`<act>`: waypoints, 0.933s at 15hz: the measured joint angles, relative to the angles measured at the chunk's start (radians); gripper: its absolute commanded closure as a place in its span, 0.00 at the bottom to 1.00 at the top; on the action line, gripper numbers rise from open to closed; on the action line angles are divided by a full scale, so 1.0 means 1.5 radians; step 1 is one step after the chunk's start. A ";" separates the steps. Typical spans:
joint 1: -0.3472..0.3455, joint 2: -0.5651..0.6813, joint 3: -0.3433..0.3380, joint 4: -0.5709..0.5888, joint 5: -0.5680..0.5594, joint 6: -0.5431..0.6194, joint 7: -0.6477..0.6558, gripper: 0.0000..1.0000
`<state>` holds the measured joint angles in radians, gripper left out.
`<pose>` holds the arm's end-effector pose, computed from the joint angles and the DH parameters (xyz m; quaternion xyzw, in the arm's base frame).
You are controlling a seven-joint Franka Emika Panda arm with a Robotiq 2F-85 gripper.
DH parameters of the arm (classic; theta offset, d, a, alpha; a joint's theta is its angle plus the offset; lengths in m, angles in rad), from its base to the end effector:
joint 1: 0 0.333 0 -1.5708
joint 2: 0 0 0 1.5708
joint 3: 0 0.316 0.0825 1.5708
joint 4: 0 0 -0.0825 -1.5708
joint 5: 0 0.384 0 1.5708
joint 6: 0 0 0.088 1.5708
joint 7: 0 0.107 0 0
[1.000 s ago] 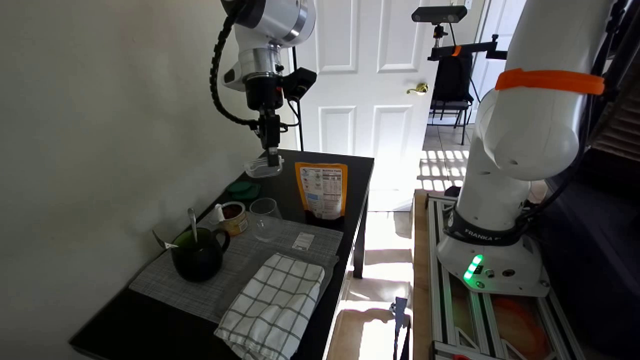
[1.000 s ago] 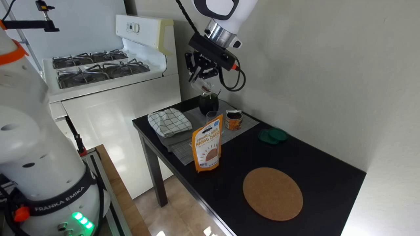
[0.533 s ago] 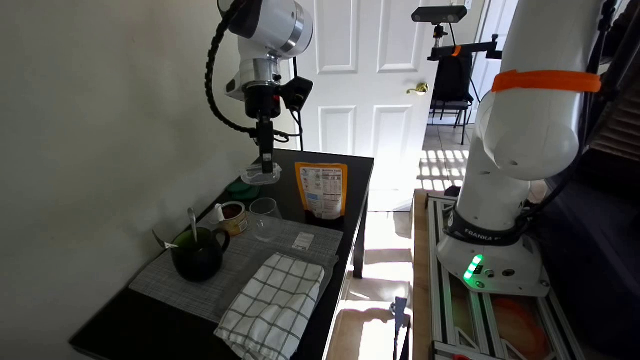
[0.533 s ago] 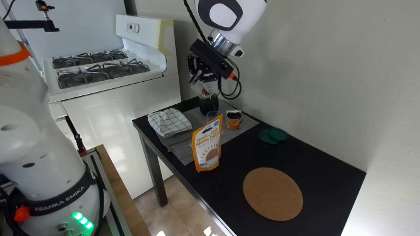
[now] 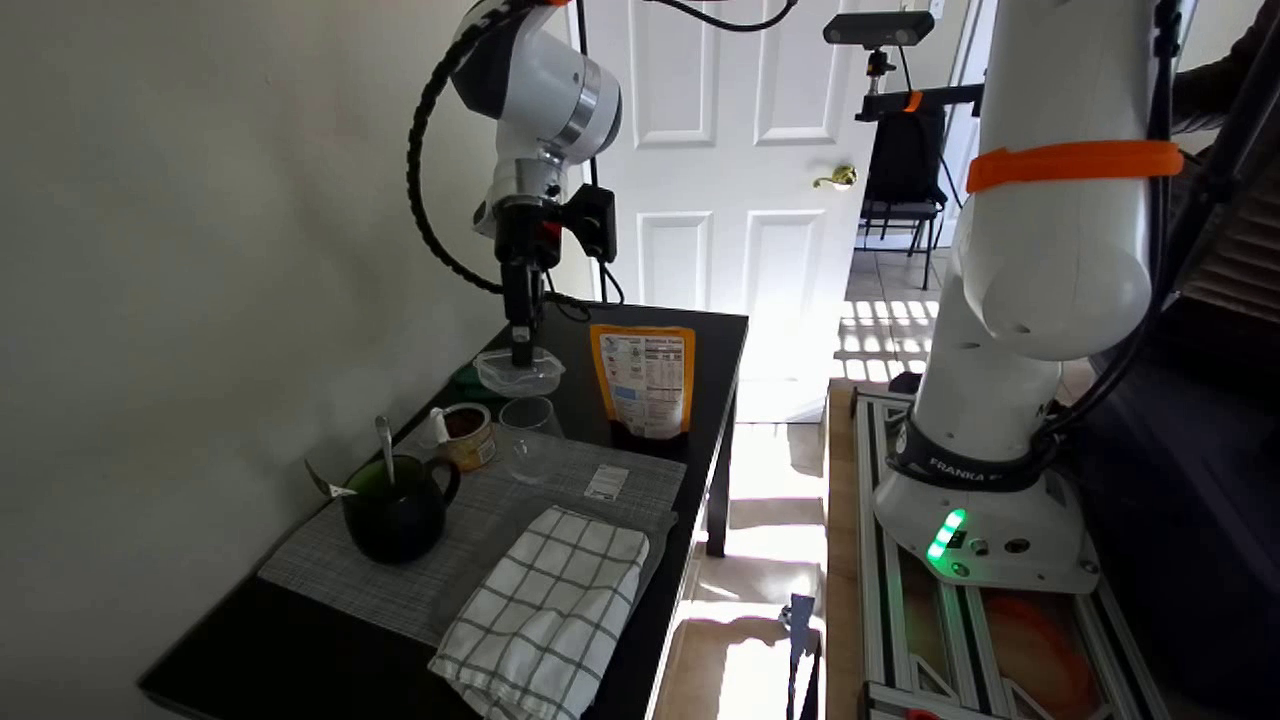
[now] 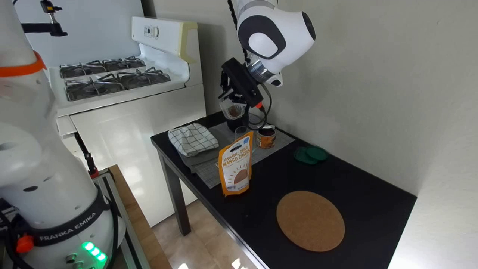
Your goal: Pick up the small lunchbox on the right and pour its contents into the glass cup
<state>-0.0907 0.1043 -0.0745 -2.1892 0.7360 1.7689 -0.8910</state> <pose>0.4980 -0.0233 0.3266 -0.9007 -0.1703 0.0478 0.3969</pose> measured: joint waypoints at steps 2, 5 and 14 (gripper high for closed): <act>-0.011 0.020 -0.006 0.008 0.011 -0.019 0.016 0.98; -0.035 0.056 -0.016 0.028 0.035 -0.056 0.025 0.98; -0.076 0.147 -0.022 0.090 0.136 -0.149 0.023 0.98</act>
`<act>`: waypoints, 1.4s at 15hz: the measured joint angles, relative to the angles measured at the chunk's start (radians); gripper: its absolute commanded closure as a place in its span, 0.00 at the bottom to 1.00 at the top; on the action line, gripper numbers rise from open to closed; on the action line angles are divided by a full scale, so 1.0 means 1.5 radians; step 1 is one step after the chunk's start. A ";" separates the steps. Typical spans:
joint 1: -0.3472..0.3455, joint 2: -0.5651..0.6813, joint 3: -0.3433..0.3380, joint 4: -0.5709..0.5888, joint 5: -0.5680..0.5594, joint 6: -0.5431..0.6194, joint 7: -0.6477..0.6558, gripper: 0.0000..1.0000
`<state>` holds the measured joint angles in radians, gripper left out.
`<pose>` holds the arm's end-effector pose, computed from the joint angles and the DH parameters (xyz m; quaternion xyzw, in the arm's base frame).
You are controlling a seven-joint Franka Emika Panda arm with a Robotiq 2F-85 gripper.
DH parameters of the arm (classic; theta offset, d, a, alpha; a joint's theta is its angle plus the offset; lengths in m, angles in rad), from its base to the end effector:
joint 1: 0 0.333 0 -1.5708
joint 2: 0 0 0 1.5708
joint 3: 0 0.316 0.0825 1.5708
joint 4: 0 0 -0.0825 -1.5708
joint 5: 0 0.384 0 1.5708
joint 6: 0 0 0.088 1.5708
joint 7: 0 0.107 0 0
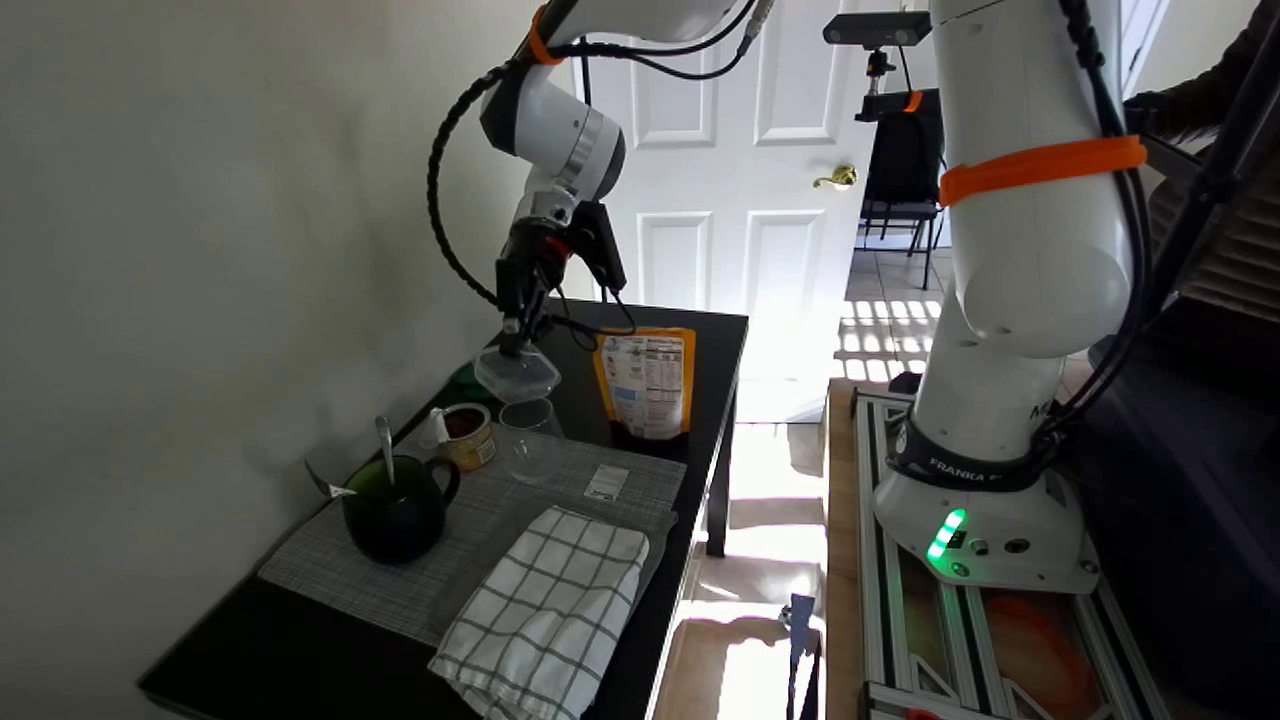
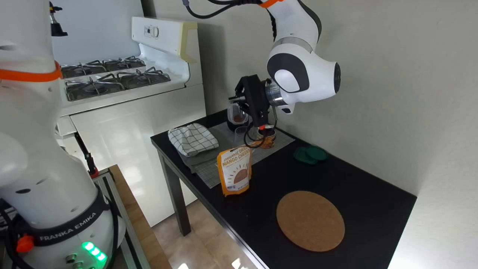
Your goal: Pick up the small lunchbox on the right and pour its contents into the glass cup
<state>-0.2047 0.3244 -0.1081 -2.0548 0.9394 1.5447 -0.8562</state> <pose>0.5180 -0.0738 0.2773 -0.8401 -0.0513 0.0766 0.5345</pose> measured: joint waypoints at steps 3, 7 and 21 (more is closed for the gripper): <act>0.000 0.016 0.001 0.015 0.006 -0.026 0.011 0.98; -0.006 0.042 -0.002 0.038 0.009 -0.062 0.033 0.98; -0.075 0.175 -0.008 0.132 0.090 -0.263 0.034 0.98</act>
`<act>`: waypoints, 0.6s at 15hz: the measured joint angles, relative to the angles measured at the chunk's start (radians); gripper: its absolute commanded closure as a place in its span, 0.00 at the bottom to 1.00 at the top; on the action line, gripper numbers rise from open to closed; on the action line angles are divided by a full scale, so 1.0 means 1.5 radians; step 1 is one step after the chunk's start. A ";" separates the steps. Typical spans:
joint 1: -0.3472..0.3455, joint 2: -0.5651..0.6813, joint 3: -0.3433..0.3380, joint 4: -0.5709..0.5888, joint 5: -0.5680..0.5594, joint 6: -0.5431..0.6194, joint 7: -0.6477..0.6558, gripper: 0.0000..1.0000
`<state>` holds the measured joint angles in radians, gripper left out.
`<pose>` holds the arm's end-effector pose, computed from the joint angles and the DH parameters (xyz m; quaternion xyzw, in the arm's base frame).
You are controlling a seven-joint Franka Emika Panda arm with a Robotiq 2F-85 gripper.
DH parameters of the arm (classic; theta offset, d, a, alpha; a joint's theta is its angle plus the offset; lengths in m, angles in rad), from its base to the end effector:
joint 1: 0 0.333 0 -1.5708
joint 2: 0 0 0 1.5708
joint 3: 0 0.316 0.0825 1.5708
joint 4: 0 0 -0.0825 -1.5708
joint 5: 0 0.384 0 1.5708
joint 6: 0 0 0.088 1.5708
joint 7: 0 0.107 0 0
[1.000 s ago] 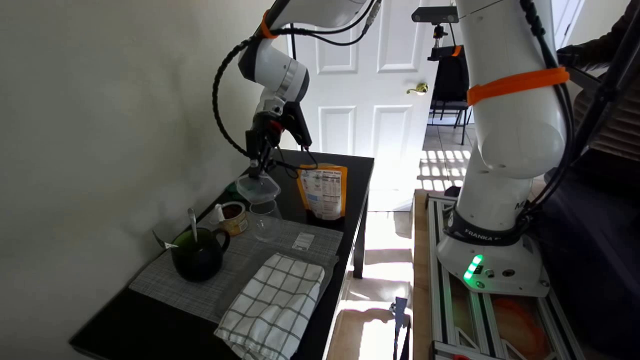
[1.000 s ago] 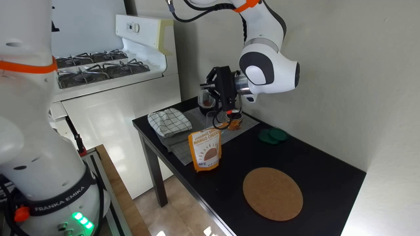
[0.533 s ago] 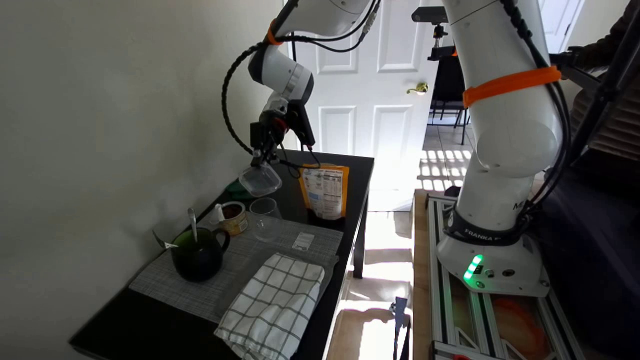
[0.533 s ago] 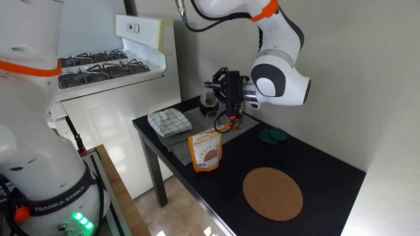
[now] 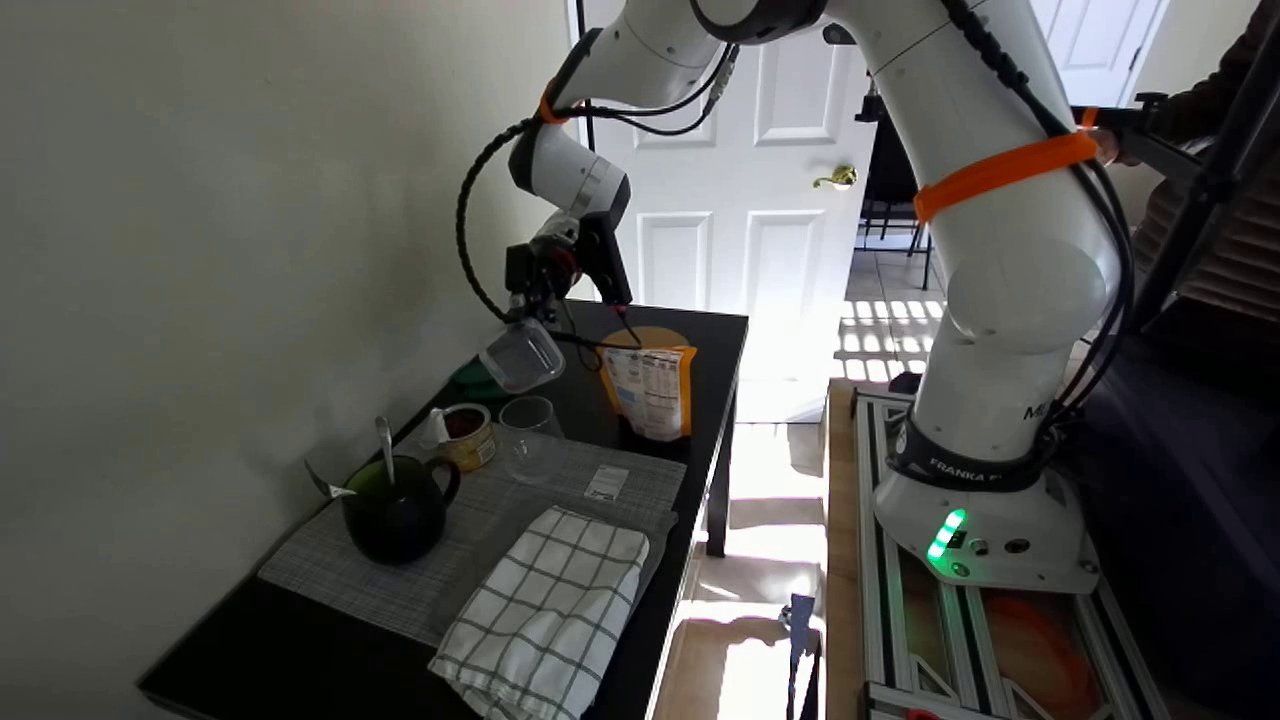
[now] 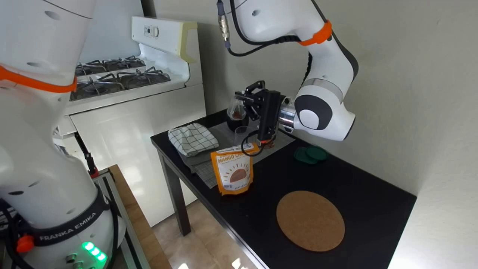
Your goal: Pick up the small lunchbox on the right and pour its contents into the glass cup
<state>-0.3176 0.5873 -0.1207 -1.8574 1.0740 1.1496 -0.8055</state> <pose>0.5280 -0.1131 0.2341 -0.7145 -0.0065 0.1469 0.6840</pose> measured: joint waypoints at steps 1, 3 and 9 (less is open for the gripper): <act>0.000 0.007 0.000 0.004 0.005 -0.007 0.000 0.98; 0.000 0.020 0.001 0.011 0.014 -0.018 0.000 0.98; 0.000 0.048 0.001 0.020 0.053 -0.041 0.001 0.98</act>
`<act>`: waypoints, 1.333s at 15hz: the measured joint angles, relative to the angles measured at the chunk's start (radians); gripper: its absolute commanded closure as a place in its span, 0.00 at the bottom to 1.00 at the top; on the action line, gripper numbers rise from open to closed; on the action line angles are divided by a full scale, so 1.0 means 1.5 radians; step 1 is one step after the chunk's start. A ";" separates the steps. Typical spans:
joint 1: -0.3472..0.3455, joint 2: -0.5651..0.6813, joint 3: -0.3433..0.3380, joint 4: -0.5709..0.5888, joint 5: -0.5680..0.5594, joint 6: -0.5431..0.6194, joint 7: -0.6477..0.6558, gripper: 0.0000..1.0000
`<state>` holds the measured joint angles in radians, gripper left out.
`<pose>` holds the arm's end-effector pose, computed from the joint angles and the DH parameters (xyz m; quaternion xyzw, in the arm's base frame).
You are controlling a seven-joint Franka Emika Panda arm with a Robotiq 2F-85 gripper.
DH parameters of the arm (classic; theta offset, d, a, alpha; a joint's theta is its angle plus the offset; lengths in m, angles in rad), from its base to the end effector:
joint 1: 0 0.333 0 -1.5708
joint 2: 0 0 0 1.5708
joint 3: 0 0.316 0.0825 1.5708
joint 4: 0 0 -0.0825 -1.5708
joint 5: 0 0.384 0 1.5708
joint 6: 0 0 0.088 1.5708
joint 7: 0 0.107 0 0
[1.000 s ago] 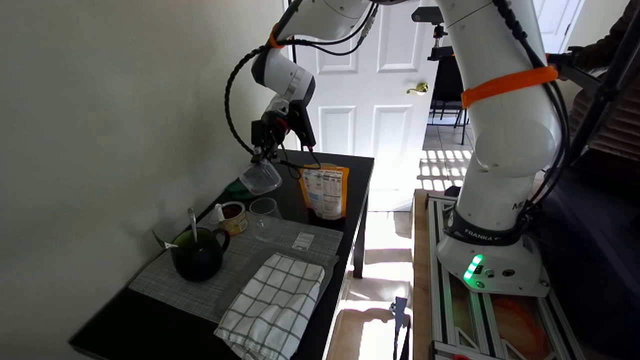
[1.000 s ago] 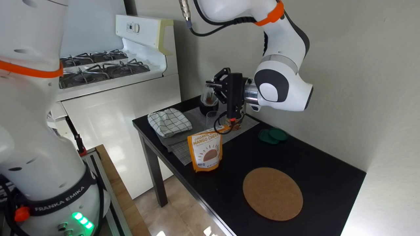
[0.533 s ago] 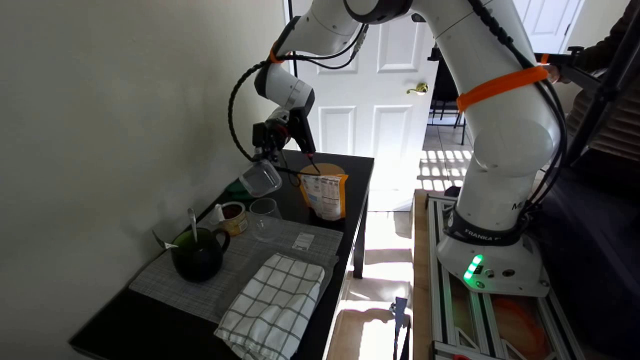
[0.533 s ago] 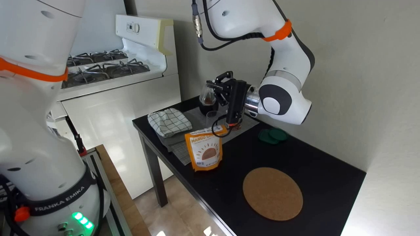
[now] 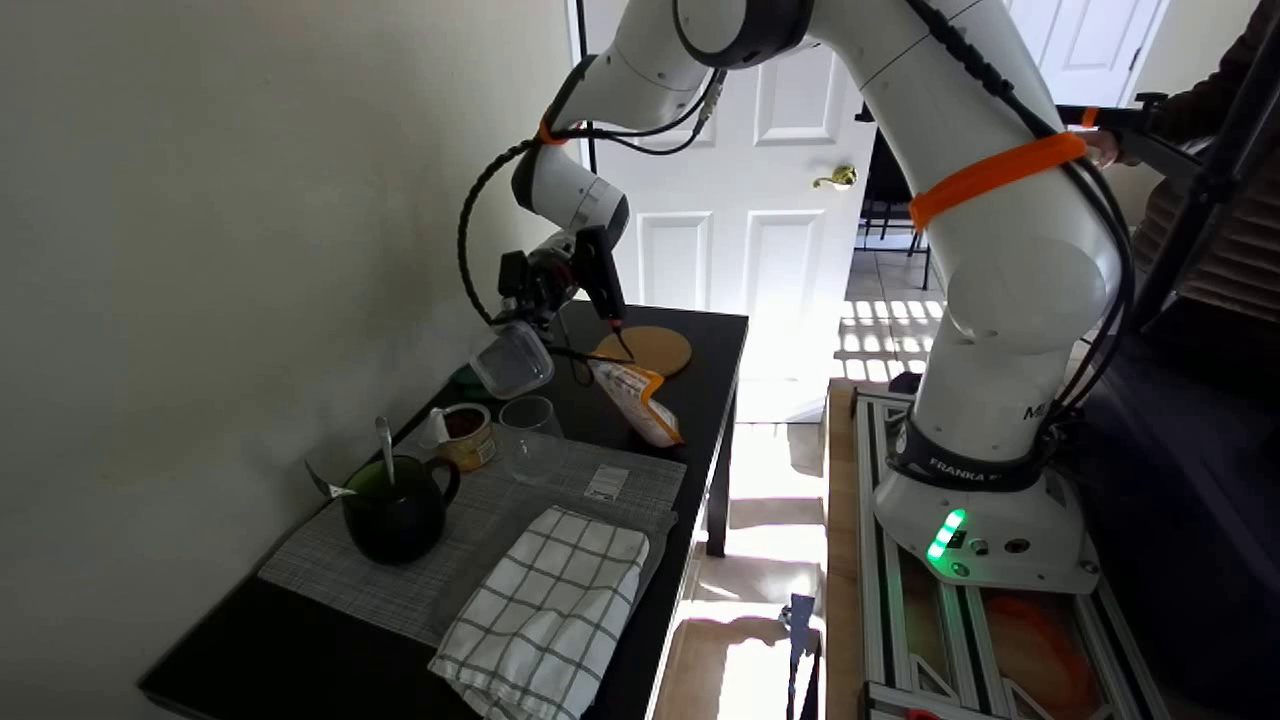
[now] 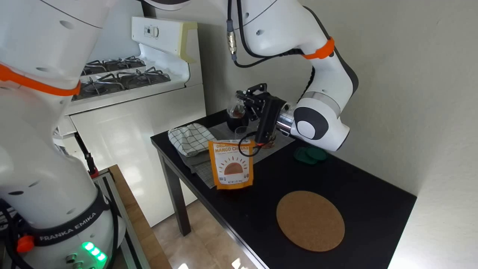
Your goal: Pick up the small lunchbox on the right and pour its contents into the glass cup
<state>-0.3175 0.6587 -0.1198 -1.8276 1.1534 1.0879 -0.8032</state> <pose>0.5338 -0.1073 0.2154 -0.6753 0.0047 0.1476 0.7226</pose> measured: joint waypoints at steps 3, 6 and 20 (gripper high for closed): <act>0.000 0.006 -0.001 0.000 0.012 0.000 0.014 0.98; 0.000 0.010 -0.001 0.003 0.016 -0.002 0.036 0.98; -0.022 0.039 -0.012 0.033 0.032 -0.094 0.085 0.98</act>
<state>-0.3500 0.7177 -0.1384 -1.7775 1.2019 0.9466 -0.6753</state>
